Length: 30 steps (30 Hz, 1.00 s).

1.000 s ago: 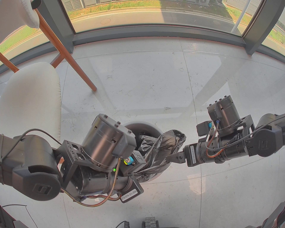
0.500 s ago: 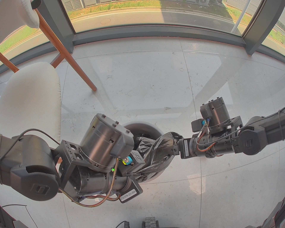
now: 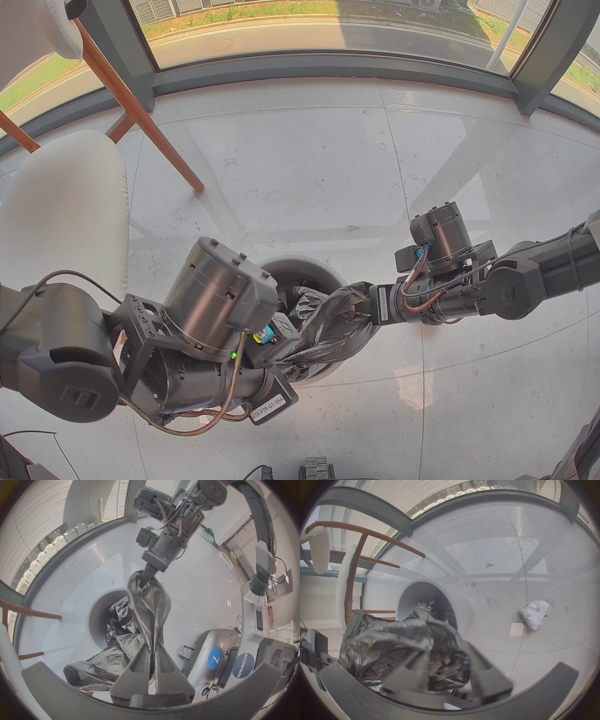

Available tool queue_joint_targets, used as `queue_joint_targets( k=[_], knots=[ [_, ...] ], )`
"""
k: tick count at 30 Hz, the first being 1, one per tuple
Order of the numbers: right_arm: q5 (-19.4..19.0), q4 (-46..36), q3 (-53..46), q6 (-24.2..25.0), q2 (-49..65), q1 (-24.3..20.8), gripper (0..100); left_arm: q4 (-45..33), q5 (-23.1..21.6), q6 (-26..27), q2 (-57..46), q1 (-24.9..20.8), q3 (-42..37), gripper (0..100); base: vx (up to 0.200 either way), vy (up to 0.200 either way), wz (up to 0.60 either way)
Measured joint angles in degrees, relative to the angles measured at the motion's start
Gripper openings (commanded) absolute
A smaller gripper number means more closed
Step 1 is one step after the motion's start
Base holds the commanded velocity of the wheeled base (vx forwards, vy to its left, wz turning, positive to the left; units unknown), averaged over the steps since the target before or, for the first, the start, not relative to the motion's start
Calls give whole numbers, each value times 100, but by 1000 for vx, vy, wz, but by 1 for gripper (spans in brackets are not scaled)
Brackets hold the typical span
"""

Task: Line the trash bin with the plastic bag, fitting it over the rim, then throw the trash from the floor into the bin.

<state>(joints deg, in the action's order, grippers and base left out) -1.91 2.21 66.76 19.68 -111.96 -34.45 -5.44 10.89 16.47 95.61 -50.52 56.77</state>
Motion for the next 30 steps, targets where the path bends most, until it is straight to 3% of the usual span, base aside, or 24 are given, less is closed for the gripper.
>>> queue_joint_targets(
  k=[14,20,29,30],
  knots=[
    [11,9,166,-46,-141,-265,0,-4,132,-1198,-41,13,-85,0,0,0,0],
    [24,11,411,-46,-232,-188,0,5,616,-1480,-30,22,-96,0,0,0,0],
    [-88,-5,651,-121,-347,155,0,13,619,-1530,33,11,-99,0,0,0,0],
    [-115,-7,653,-161,-351,182,0,13,613,-1536,56,2,-99,100,0,0,0]
  ],
)
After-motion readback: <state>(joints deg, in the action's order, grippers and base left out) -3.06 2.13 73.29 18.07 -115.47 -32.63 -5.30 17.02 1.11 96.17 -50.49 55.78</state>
